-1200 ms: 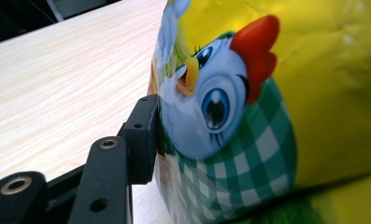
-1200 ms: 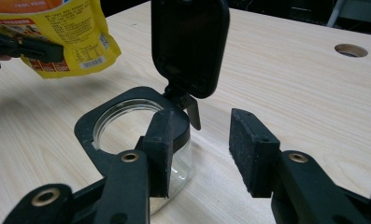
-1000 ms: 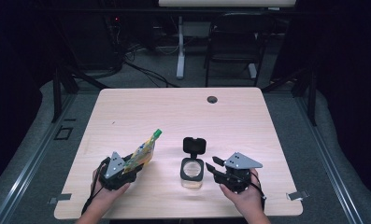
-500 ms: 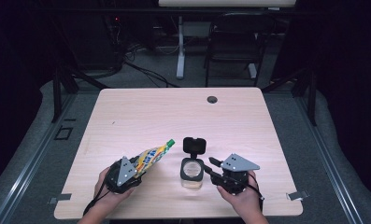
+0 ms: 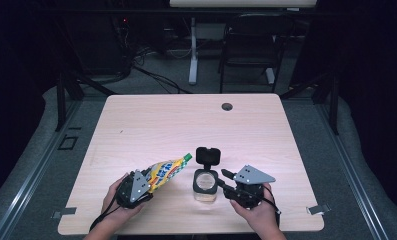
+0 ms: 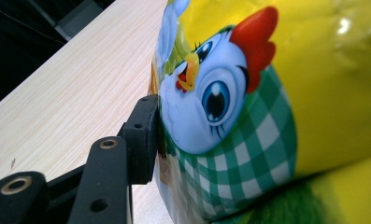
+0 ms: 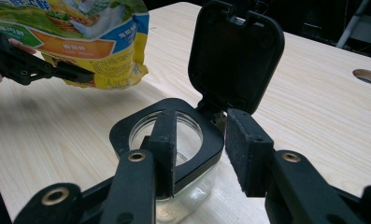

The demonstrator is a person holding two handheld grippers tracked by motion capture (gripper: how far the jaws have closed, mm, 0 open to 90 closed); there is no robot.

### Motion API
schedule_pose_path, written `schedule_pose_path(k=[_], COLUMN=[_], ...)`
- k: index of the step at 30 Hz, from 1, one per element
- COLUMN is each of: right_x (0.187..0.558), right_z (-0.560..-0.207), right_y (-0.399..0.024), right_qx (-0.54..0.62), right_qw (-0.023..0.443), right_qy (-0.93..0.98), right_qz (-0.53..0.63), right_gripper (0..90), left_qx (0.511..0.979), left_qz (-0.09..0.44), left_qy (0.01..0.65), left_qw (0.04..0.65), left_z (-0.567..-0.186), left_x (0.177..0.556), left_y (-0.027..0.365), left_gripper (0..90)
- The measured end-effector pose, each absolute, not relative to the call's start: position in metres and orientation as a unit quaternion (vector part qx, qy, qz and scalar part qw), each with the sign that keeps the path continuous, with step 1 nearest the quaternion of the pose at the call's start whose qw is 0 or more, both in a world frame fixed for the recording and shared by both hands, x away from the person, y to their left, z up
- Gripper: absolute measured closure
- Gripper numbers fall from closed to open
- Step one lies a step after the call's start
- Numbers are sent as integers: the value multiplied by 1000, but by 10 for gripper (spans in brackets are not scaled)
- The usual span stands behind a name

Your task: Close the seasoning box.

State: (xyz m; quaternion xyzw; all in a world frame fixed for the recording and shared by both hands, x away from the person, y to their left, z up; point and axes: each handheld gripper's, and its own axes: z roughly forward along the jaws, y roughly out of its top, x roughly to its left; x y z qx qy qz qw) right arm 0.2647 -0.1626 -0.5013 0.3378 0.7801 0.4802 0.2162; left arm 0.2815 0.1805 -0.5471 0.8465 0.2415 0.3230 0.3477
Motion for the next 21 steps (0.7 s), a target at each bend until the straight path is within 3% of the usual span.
schedule_pose_path(k=[21], right_x=[275], right_z=[-495], right_y=[-130], right_qx=[275], right_qw=[223], right_qy=[816], right_qz=[457], right_gripper=[661], left_qx=[867], left_qz=[339], left_qy=[195], left_qw=[308], left_z=[-554], left_x=[279], left_y=[168], left_gripper=[537])
